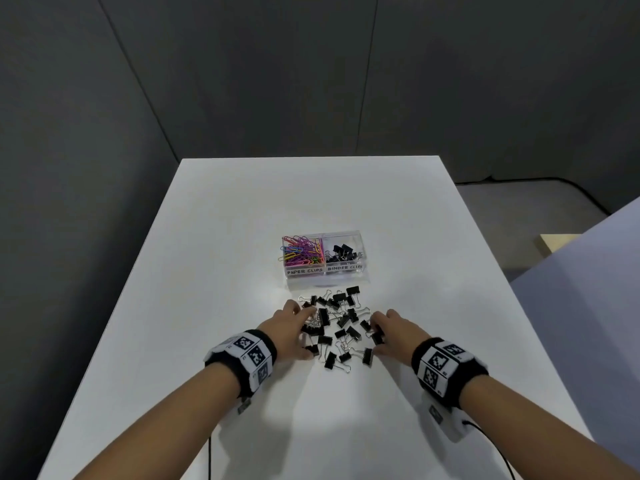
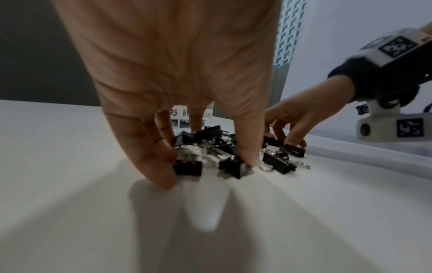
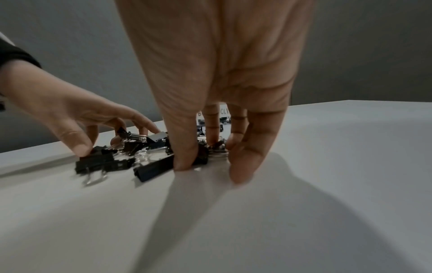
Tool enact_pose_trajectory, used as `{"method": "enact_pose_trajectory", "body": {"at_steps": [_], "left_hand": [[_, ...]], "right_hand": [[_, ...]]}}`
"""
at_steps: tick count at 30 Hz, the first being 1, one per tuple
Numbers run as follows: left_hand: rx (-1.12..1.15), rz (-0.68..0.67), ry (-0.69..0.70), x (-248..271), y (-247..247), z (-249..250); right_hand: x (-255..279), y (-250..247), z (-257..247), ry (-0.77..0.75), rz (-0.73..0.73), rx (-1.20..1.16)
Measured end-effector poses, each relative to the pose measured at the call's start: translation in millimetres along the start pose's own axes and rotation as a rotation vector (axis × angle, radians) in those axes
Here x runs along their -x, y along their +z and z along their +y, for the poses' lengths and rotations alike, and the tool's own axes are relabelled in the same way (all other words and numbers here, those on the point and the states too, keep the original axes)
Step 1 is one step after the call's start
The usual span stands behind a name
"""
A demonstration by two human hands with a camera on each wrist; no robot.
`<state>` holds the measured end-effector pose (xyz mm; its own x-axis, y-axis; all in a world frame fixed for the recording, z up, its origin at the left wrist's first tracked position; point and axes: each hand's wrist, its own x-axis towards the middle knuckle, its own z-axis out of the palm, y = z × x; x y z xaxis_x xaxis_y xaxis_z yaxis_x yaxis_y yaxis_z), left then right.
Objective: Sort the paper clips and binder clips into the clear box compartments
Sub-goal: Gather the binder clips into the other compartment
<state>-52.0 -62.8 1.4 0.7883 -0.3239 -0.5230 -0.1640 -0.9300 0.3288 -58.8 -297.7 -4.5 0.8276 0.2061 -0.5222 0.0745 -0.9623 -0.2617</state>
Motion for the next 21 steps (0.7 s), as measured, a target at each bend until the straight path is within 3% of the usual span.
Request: {"method": "enact_pose_trajectory", "body": {"at_steps": [9,21], "left_hand": [[0.095,0.094,0.011,-13,4,24],[0.178,0.161,-0.026,-17,2,16]], "right_hand": [[-12,-13,-5,-0.028,0.007,0.07],[-12,-2,-2,-0.105,0.197,0.104]]}}
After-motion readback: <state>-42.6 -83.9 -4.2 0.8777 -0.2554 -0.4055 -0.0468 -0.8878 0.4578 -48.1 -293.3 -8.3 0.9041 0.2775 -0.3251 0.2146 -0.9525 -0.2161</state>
